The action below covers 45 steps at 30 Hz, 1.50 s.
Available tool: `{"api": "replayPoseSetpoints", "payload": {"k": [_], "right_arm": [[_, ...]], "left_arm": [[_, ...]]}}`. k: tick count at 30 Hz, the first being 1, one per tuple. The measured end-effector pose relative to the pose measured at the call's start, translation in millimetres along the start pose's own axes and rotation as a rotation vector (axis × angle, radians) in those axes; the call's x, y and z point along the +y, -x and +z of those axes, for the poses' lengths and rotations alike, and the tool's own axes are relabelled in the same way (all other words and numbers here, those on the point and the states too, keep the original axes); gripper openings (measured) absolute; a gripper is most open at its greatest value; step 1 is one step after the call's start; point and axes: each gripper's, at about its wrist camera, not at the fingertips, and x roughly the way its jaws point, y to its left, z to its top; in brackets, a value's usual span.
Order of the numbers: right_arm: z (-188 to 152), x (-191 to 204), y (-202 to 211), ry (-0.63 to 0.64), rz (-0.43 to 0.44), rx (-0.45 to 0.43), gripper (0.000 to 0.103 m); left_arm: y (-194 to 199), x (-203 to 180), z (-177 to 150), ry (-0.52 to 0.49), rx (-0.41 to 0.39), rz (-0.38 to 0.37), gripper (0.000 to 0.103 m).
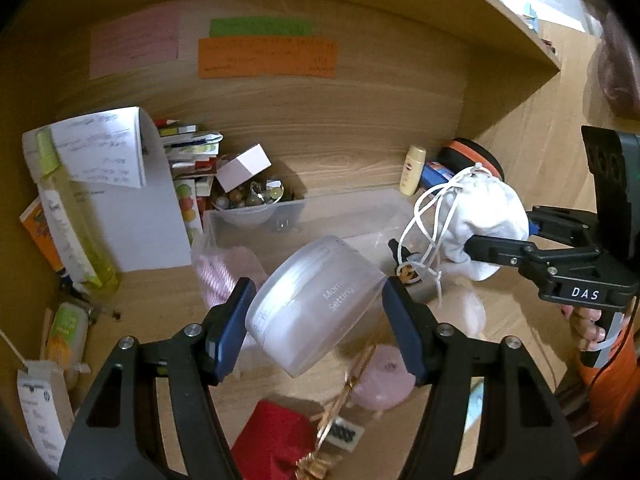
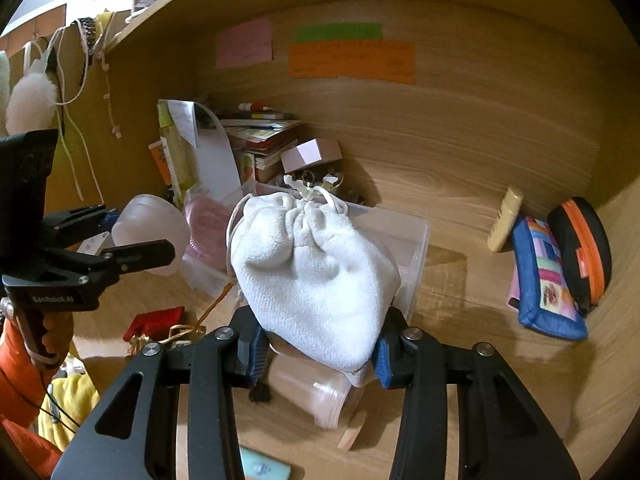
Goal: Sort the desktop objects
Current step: 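Carry drawstring bag and jar into clear box and open both tools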
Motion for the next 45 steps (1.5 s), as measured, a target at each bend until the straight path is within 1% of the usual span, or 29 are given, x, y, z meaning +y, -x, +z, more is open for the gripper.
{"api": "replayPoseSetpoints", "payload": {"k": [4,9,12,15,18,19,21,25,28,33,37,40,42,43,45], "right_arm": [[9.2,-6.6,-15.1,-0.002,0.004,0.011,0.038],[16.0,-14.3,-40.6,-0.013,0.023,0.045,0.038],[14.3,-16.0,-57.8,-0.01,0.026,0.074,0.038],[11.0,-17.3,-71.5,-0.003,0.027,0.095,0.038],[5.9,-19.8,-82.6,-0.006,0.035,0.116,0.038],[4.3,-20.1,-86.0,-0.003,0.038,0.127,0.038],[1.9,-19.1,-89.1,0.004,0.041,0.137,0.038],[0.2,-14.3,-90.7,0.038,0.038,0.13,0.038],[-1.6,-9.2,-93.5,0.069,0.025,0.13,0.039],[-2.1,-12.4,-94.6,0.06,0.035,0.13,0.042],[-2.3,-11.9,-95.2,0.065,0.019,0.122,0.042],[-2.1,-12.2,-95.4,0.069,0.013,0.119,0.043],[-1.8,-12.3,-95.8,0.072,0.007,0.116,0.046],[-1.8,-12.9,-95.7,0.07,0.004,0.116,0.047],[-1.8,-14.6,-95.8,0.062,0.002,0.119,0.051]], "left_arm": [[-18.0,0.8,9.3,0.002,0.018,-0.014,0.065],[-45.5,1.4,16.0,-0.006,0.063,-0.015,0.065],[-56.3,2.2,17.1,-0.011,0.081,-0.01,0.065],[-69.1,2.4,16.5,-0.029,0.088,0.019,0.065],[-79.6,1.4,15.6,-0.034,0.106,0.018,0.065],[-82.0,-0.8,15.4,-0.047,0.104,0.03,0.065],[-85.5,-4.2,14.6,-0.067,0.1,0.032,0.065],[-89.4,-10.8,11.8,-0.092,0.091,0.027,0.065],[-95.8,-13.4,9.2,-0.11,0.102,0.029,0.065],[-106.1,-9.1,6.2,-0.091,0.146,-0.001,0.065],[-107.9,-8.4,4.1,-0.08,0.162,-0.008,0.065],[-101.6,-9.4,5.7,-0.076,0.141,-0.009,0.066],[-96.6,-10.6,7.0,-0.072,0.127,-0.016,0.066],[-94.4,-11.3,7.8,-0.077,0.117,-0.001,0.066],[-93.1,-10.8,8.2,-0.077,0.113,0.004,0.066]]}}
